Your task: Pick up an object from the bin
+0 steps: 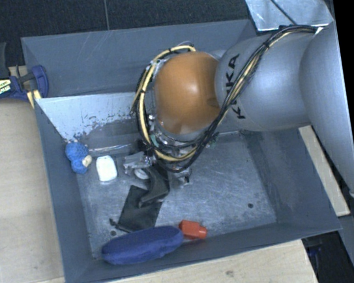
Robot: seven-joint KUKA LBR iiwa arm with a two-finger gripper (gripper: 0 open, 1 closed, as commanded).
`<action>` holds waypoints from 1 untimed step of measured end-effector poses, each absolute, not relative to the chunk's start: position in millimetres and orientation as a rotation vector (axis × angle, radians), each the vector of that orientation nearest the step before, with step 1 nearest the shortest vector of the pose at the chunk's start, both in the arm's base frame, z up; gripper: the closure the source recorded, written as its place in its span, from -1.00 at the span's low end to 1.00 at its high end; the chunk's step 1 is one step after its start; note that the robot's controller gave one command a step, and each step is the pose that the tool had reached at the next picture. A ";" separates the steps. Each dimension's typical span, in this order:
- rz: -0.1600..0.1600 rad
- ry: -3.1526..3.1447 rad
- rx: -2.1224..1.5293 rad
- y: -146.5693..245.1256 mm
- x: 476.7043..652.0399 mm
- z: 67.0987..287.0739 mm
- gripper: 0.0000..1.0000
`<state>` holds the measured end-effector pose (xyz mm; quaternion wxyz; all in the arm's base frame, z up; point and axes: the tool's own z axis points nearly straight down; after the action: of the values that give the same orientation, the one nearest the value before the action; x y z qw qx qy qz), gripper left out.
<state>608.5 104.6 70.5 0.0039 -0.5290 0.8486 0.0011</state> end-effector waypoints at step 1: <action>0.006 2.661 -1.657 105.5 608.1 71.2 1.00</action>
Offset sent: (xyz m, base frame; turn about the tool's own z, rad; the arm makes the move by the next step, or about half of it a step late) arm 0.0000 0.0000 0.0000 0.0000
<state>608.1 105.5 71.2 0.0032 -0.5287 0.8488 0.0019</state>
